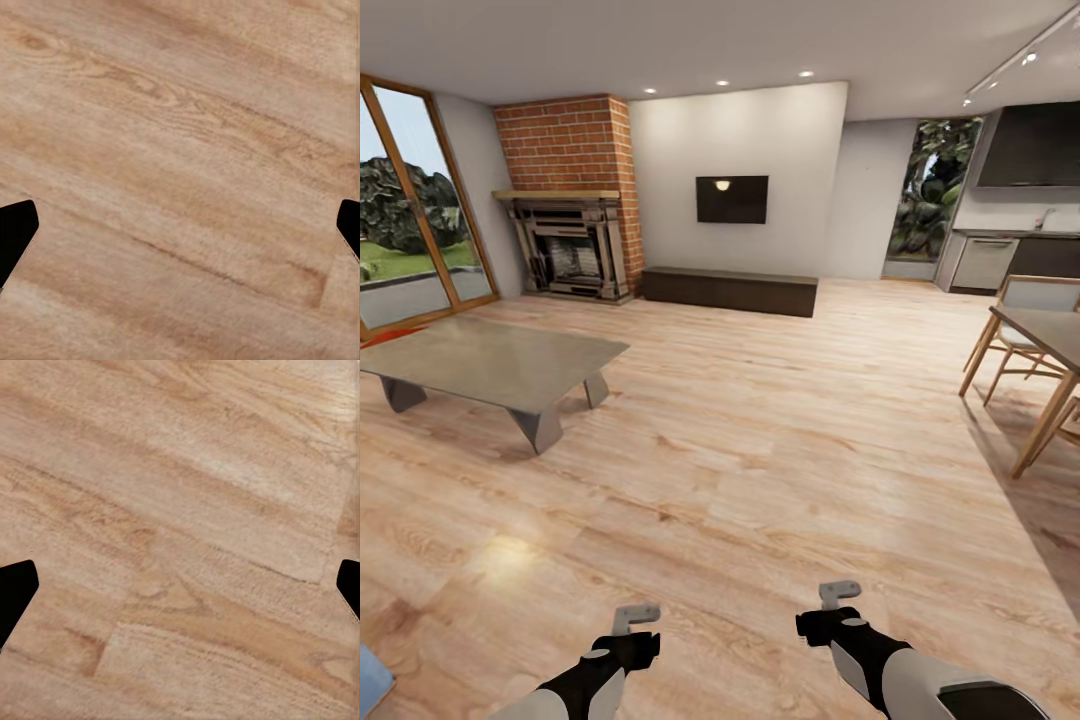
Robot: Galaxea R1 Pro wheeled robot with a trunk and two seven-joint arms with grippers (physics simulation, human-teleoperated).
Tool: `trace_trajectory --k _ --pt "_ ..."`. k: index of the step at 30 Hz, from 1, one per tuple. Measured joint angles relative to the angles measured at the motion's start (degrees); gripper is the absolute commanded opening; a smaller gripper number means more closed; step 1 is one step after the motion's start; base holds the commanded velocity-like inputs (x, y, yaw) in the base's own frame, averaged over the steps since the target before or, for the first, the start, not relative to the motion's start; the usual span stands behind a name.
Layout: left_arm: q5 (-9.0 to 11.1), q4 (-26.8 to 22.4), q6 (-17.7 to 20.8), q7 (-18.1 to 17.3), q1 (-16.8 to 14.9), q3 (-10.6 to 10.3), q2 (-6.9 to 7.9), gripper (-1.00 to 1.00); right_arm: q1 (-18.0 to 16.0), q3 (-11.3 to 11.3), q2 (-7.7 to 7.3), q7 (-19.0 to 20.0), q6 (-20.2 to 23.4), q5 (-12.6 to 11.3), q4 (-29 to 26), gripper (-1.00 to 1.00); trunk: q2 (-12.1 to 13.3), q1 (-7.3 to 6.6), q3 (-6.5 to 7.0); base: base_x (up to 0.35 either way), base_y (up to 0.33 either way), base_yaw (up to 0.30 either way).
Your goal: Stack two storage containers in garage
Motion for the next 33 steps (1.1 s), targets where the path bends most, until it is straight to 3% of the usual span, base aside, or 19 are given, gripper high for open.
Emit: trace_trajectory --k 21,33 --pt "0.0 0.0 0.0 0.0 0.0 0.0 0.00 1.00 0.0 0.0 0.00 0.0 0.0 0.0 0.0 1.00 0.0 0.00 0.00 0.345 0.000 -0.010" --pt "0.0 0.0 0.0 0.0 0.0 0.0 0.00 1.00 0.0 0.0 0.00 0.0 0.0 0.0 0.0 1.00 0.0 0.00 0.00 0.345 0.000 -0.157"
